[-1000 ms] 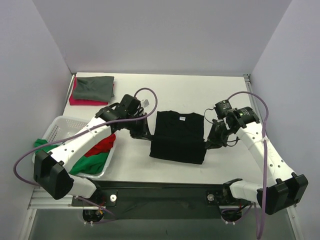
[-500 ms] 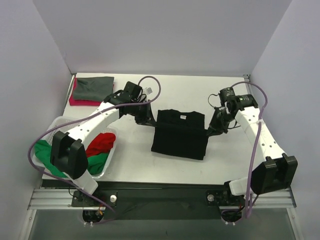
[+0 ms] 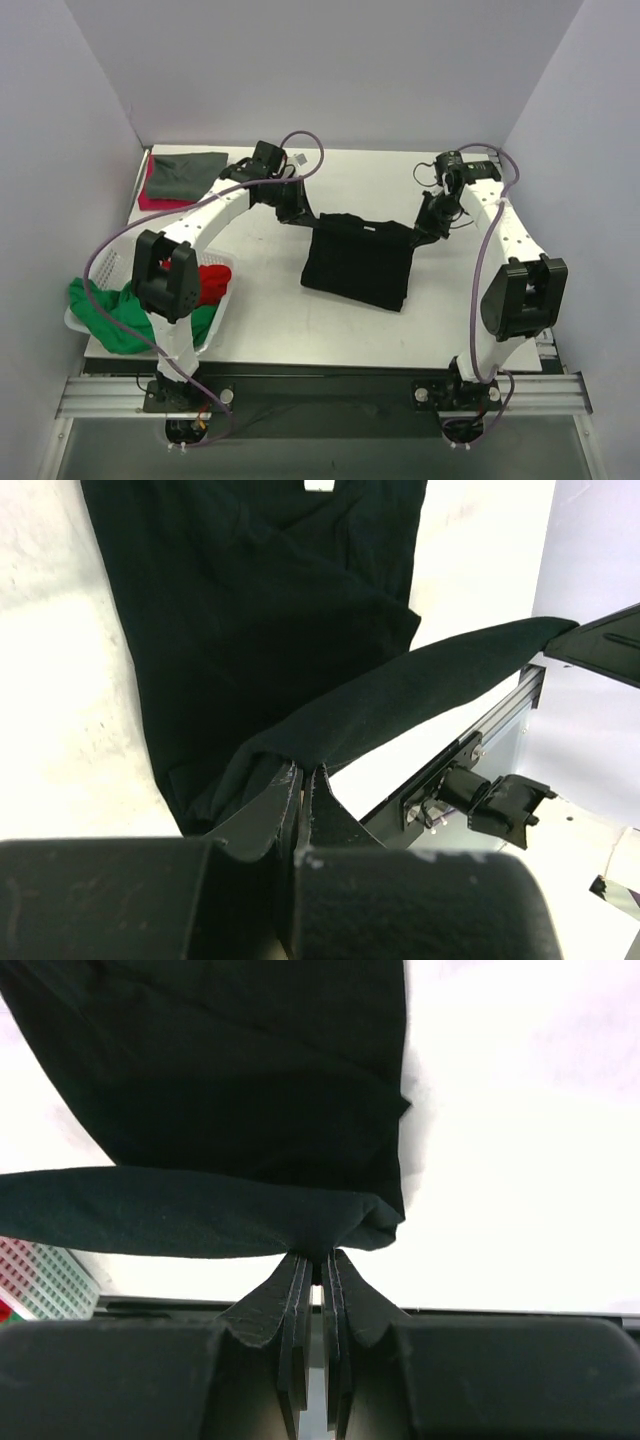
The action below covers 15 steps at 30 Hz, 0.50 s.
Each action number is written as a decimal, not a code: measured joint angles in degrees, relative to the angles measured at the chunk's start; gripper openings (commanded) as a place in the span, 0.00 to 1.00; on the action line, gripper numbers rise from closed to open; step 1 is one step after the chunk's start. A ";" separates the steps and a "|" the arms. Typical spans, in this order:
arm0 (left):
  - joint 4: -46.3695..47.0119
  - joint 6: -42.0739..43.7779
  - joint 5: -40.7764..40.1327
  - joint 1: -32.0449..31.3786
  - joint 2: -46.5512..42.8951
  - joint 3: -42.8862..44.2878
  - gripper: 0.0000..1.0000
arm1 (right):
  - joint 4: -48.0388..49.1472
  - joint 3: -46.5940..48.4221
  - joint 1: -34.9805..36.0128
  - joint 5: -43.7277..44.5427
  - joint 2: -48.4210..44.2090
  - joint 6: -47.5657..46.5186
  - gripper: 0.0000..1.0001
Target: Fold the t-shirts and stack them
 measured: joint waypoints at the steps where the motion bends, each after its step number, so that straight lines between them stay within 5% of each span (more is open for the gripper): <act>1: 0.00 0.07 0.22 0.17 0.98 1.05 0.00 | 0.04 0.87 -0.28 -0.15 0.81 -0.20 0.00; 15: -0.44 1.60 3.69 2.01 17.90 19.65 0.00 | 0.63 9.49 -3.23 -1.60 12.41 -2.21 0.00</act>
